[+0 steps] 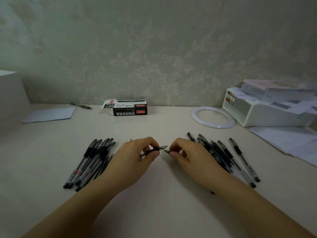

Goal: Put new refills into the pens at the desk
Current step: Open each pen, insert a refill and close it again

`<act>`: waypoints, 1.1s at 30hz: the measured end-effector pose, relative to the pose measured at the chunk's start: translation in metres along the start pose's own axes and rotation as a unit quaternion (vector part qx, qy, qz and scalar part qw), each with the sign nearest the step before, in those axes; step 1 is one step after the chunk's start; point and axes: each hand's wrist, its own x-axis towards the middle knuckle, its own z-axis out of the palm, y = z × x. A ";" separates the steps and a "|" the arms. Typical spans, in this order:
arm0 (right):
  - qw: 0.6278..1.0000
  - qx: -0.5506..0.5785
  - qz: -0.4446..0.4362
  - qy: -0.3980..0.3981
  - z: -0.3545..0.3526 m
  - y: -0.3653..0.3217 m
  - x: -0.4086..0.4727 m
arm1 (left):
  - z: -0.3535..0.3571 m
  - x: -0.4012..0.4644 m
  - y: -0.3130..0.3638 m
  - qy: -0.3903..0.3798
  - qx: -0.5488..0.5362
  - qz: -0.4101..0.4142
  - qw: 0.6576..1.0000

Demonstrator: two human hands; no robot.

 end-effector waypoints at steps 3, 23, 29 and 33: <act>0.999 0.035 -0.007 0.021 -0.001 -0.001 0.003 | 0.000 0.000 0.000 -0.009 0.002 0.002 1.000; 0.991 0.129 -0.031 0.027 -0.003 -0.002 0.003 | -0.001 -0.001 0.005 -0.033 -0.016 0.039 0.999; 0.977 0.214 -0.005 0.007 -0.005 -0.001 0.002 | -0.005 -0.001 0.007 -0.046 0.007 0.096 0.994; 0.971 0.239 0.009 -0.015 -0.004 0.000 0.002 | -0.008 0.000 0.006 -0.048 0.033 0.112 0.992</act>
